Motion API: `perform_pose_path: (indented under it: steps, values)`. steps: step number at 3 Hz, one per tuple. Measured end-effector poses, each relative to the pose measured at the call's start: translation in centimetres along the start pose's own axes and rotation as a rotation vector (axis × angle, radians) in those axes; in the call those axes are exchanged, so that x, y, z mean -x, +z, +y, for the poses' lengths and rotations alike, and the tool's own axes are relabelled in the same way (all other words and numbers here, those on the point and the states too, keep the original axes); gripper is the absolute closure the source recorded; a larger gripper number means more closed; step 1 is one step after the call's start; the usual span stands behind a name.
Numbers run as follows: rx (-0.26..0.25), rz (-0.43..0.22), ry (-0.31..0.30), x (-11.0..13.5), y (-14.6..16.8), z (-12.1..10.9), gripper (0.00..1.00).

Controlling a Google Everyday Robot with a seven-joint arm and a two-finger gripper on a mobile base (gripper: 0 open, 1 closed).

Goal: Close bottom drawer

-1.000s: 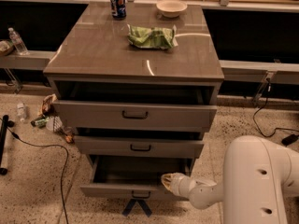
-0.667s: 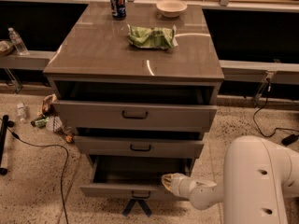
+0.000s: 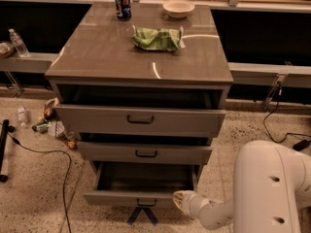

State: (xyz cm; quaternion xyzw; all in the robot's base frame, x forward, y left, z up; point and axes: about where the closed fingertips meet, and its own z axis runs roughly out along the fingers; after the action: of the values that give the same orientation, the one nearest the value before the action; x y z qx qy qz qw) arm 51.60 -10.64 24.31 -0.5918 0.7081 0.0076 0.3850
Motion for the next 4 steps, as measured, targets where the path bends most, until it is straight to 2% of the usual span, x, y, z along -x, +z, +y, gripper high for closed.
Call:
perform_pose_path:
  steps: [1,2,3,4]
  values:
    - [0.015,0.039,0.067,-1.1,-0.4,2.1,1.0]
    - [0.025,0.044,0.109,-2.0,0.8,4.0,1.0]
    - [0.016,0.017,0.13,-3.1,3.1,5.1,1.0]
    - [-0.05,-0.069,0.064,-3.9,7.3,3.1,1.0]
